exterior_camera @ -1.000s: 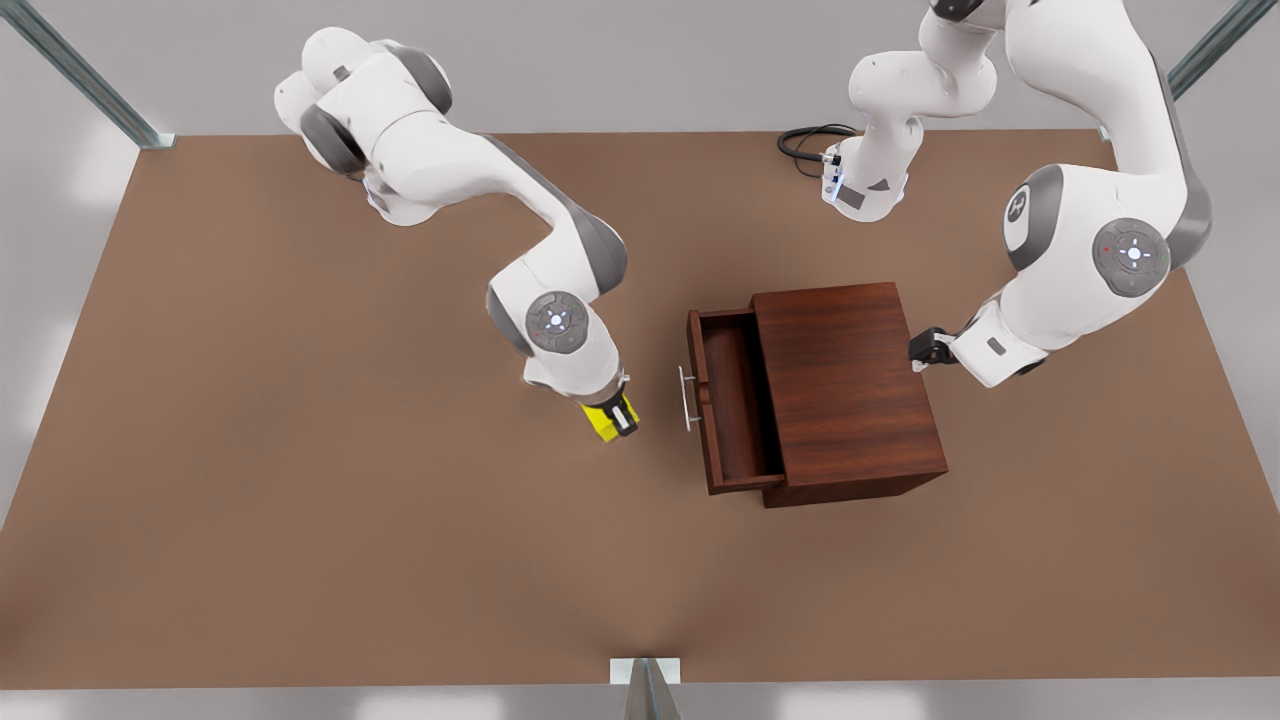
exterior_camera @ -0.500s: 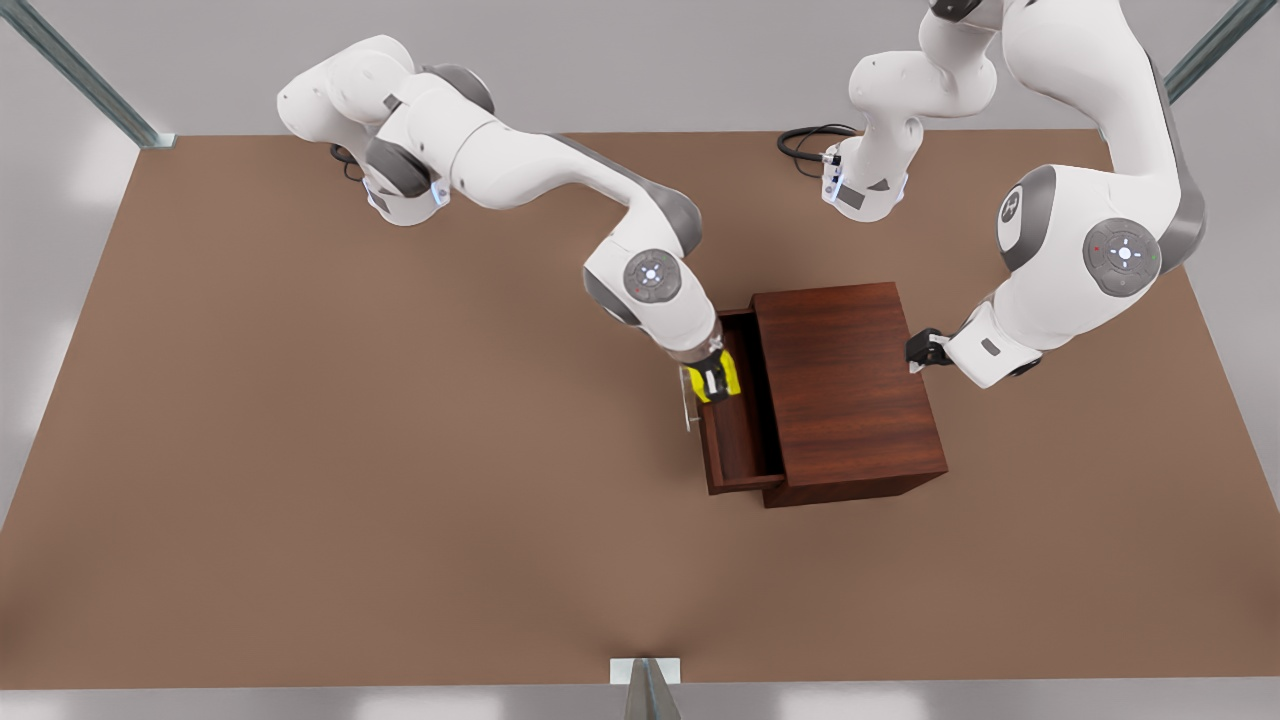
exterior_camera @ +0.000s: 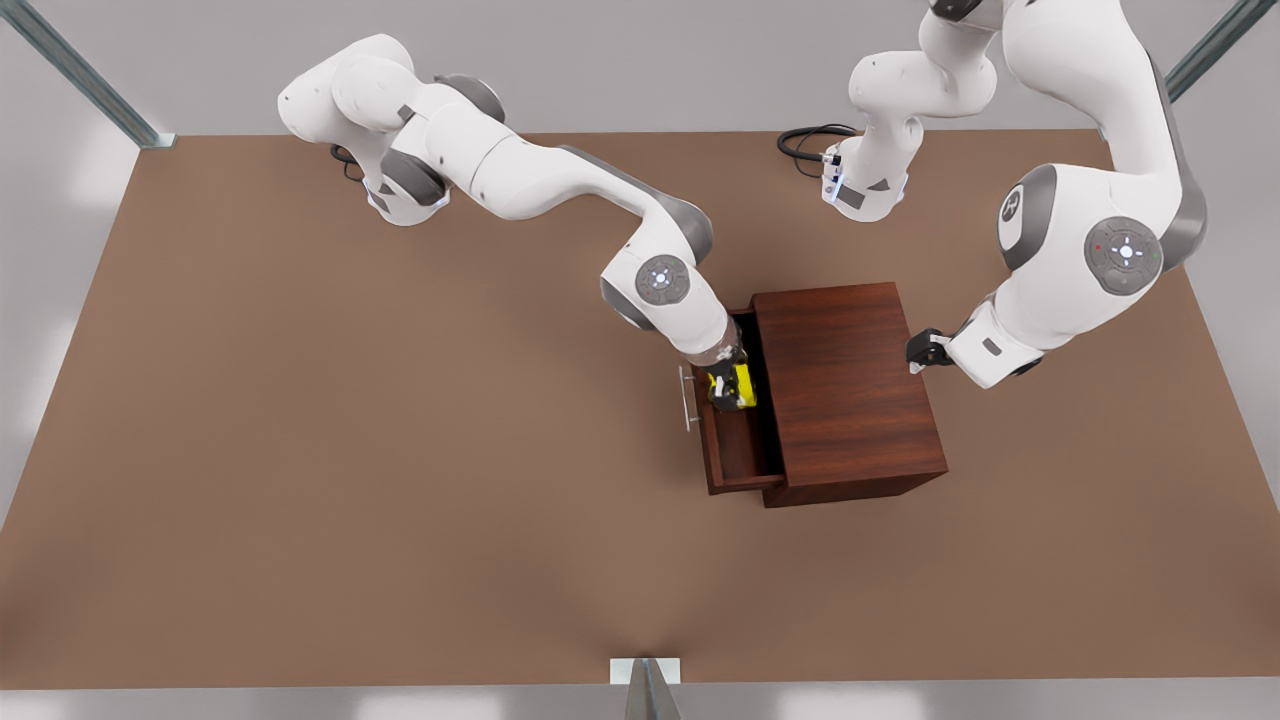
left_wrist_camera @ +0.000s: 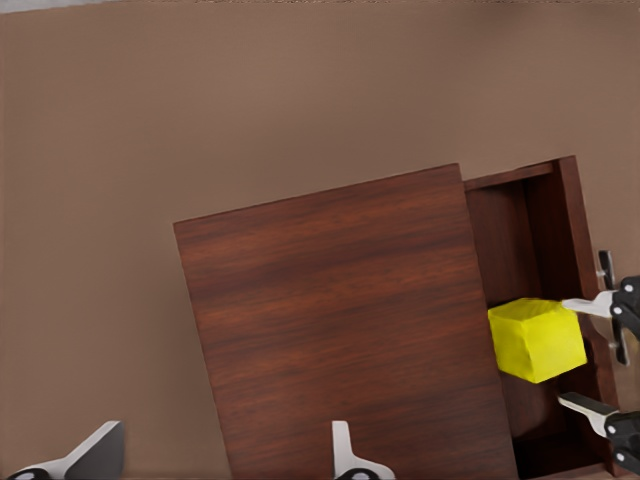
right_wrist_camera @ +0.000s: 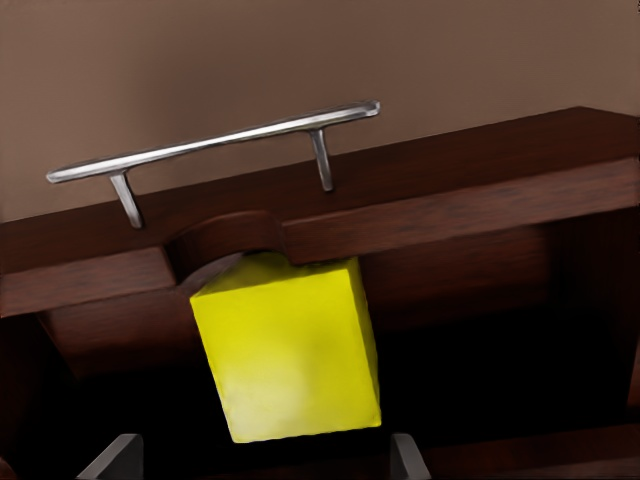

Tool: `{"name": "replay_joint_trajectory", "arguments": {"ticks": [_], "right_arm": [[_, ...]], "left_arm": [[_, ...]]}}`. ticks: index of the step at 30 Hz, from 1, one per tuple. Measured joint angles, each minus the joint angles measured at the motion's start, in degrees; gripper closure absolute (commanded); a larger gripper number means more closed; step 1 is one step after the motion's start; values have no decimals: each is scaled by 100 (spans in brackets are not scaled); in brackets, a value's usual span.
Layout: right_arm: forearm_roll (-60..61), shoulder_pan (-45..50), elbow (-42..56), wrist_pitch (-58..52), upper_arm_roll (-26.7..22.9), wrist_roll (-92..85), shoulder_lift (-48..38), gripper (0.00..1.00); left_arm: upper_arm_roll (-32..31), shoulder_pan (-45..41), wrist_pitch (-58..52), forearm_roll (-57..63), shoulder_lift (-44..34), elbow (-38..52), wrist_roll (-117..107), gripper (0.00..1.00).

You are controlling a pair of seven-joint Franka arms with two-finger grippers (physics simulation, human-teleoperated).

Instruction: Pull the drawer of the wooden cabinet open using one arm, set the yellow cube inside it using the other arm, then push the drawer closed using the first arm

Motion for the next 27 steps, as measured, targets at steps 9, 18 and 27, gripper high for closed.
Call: {"name": "replay_joint_trajectory", "arguments": {"ticks": [9,18,27], "right_arm": [[-80,-4072,-587,-2063,758,-850,-1836,0],[-307,-3349,-3505,-3244,-2671,-5813,-3615,0],[-127,-3188,-3506,-3922,-2808,-9295,-3387,0]], "left_arm": [[-33,-2674,-21,261,1134,1242,-1018,0],[134,-3893,1317,1352,3906,2998,-3721,0],[222,-3795,1880,1489,4047,2545,-5203,0]]}}
